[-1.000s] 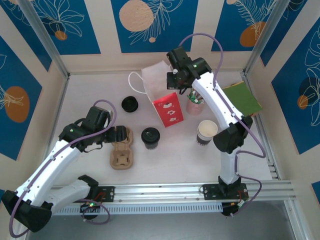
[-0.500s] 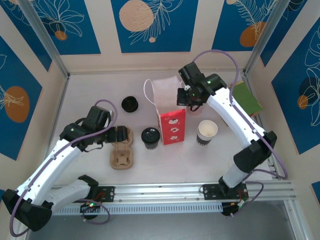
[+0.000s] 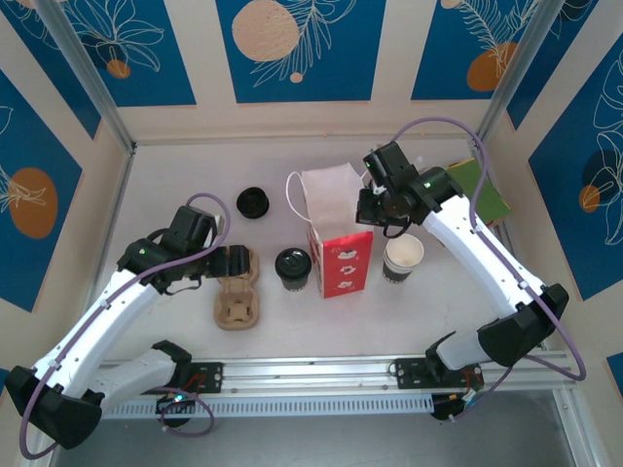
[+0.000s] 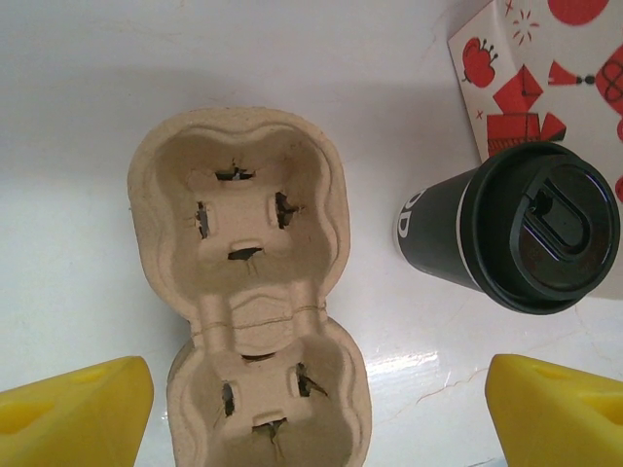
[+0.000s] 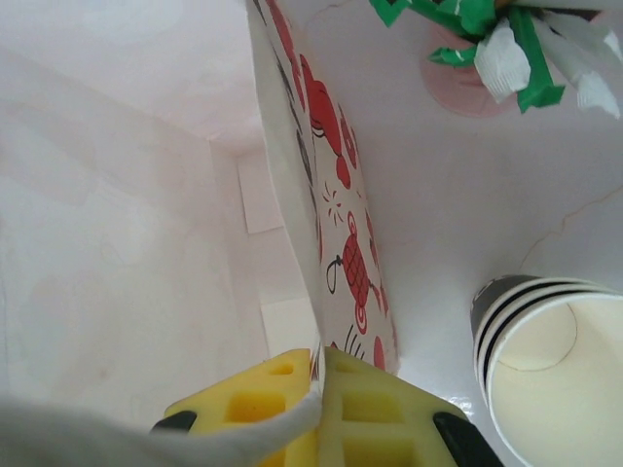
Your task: Pack the takeout coffee
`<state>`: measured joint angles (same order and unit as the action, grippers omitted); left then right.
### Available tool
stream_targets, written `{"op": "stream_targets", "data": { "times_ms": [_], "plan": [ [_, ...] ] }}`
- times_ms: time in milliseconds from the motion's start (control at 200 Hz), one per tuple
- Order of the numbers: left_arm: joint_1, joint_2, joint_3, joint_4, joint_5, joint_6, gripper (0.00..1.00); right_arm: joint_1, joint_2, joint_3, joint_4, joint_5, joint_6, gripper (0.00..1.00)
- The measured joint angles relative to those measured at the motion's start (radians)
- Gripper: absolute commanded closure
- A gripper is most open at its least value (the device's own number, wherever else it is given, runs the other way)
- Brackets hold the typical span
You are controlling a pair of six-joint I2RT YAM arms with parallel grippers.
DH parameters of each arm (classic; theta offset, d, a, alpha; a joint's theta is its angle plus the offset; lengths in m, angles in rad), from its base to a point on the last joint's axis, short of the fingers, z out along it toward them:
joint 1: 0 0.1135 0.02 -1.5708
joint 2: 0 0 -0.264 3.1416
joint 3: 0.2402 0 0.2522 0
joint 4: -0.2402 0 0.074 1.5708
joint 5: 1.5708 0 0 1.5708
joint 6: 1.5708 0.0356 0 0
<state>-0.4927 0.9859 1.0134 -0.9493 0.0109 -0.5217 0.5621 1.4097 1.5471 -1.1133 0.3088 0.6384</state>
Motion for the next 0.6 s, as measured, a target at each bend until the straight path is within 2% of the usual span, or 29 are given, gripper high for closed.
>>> {"op": "stream_targets", "data": {
  "times_ms": [80, 130, 265, 600],
  "plan": [
    [0.0, 0.0, 0.0, 0.0, 0.001, 0.0, 0.12, 0.003, -0.016, -0.023, 0.001, 0.001, 0.003, 0.98],
    [0.0, -0.002, 0.0, 0.0, 0.005, 0.0, 0.12, 0.004, -0.023, -0.031, 0.002, 0.0, 0.007, 0.83],
    [0.0, -0.008, 0.0, -0.001, 0.008, 0.0, 0.11, 0.014, -0.032, -0.041, -0.002, -0.003, 0.023, 0.57],
    [0.0, -0.05, 0.0, -0.009, 0.007, 0.0, 0.07, 0.049, -0.098, -0.035, -0.016, 0.01, 0.037, 0.28]
  ]
}}
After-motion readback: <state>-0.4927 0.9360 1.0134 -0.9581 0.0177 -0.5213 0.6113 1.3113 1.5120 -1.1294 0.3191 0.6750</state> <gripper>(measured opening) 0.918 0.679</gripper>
